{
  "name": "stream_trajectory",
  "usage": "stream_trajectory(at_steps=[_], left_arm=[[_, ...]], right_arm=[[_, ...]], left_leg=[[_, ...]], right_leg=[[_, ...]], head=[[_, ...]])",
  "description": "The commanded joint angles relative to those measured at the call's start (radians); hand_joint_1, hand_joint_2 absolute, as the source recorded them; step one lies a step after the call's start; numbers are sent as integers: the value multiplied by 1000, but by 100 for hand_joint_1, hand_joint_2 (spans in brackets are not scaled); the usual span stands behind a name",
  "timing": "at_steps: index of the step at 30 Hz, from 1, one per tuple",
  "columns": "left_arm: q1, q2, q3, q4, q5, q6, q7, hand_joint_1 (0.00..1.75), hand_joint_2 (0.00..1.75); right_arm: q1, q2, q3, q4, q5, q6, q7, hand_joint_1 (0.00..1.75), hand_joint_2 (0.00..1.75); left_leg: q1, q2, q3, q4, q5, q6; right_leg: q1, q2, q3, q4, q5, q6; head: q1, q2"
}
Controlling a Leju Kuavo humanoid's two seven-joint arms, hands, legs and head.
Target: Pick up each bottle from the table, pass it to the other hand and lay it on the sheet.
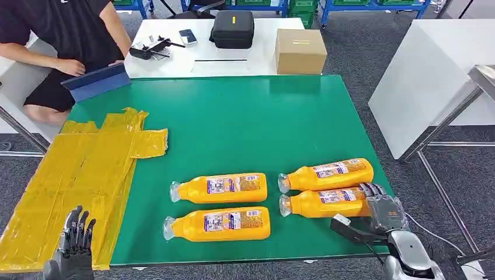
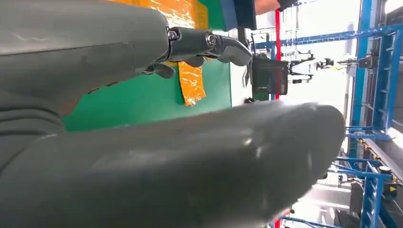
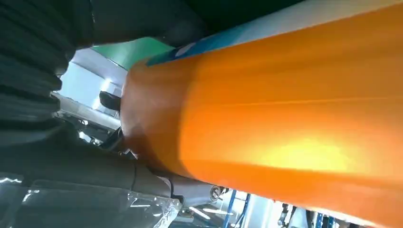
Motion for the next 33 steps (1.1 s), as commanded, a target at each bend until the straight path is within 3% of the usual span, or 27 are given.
stream_trajectory(at_steps=[1, 4, 6, 7, 8, 10, 13, 16, 25, 33], left_arm=[[-15, 32, -29, 80, 7, 12, -31, 0, 0], [-17, 33, -24, 85, 4, 8, -33, 0, 0], [-23, 34, -15, 93, 0, 3, -37, 0, 0], [-25, 34, -12, 96, -3, 2, -38, 0, 0], [-31, 33, -9, 100, -7, -1, -40, 0, 0], [-42, 37, -7, 109, -12, 0, -40, 0, 0], [-59, 44, -12, 127, -15, 4, -38, 0, 0], [-64, 46, -15, 133, -14, 8, -37, 0, 0], [-63, 47, -18, 135, -15, 11, -38, 0, 0], [-83, 57, -38, 166, -13, 34, -41, 0, 0]], right_arm=[[127, 82, 0, -63, -39, 51, -67, 175, 175], [242, 111, -39, -365, -83, 116, -100, 175, 175], [333, 136, -60, -598, -122, 164, -130, 175, 175], [363, 147, -66, -684, -135, 184, -136, 175, 175], [397, 161, -71, -790, -142, 199, -141, 175, 175], [429, 182, -73, -915, -151, 222, -141, 175, 175], [462, 224, -67, -1063, -155, 227, -147, 175, 175], [473, 237, -61, -1103, -156, 223, -149, 175, 175], [471, 240, -66, -1084, -160, 205, -163, 175, 175], [476, 318, -126, -1178, -117, 121, -149, 175, 175]], left_leg=[[0, -4, -12, 2, 4, -3], [0, -10, -23, 1, 7, -5], [-1, -12, -19, 0, 6, -6], [-1, -8, -7, 1, 1, -3], [-2, -11, -15, 2, 3, -4], [-1, -10, -9, 2, 0, -3], [-1, -13, -17, 1, 4, -1], [-1, -16, -26, 2, 5, -4], [0, -17, -27, 0, 6, -2], [-2, -17, -27, 0, 6, -3]], right_leg=[[0, -5, -10, 1, 3, -1], [-1, -11, -20, 0, 5, -2], [-2, -13, -16, 1, 2, -2], [-1, -8, -5, 2, -3, 0], [-2, -12, -13, 4, -2, 0], [-2, -9, -4, 3, -4, 0], [-2, -14, -3, 3, -5, 0], [-3, -16, -10, 5, -5, 0], [-1, -15, -11, 1, -3, 1], [-3, -16, -11, 1, -3, 1]], head=[[0, 0], [0, 0], [0, 0], [0, 0], [0, 0], [0, 0], [-1, 0], [-1, 0], [-1, 0], [-1, 0]])
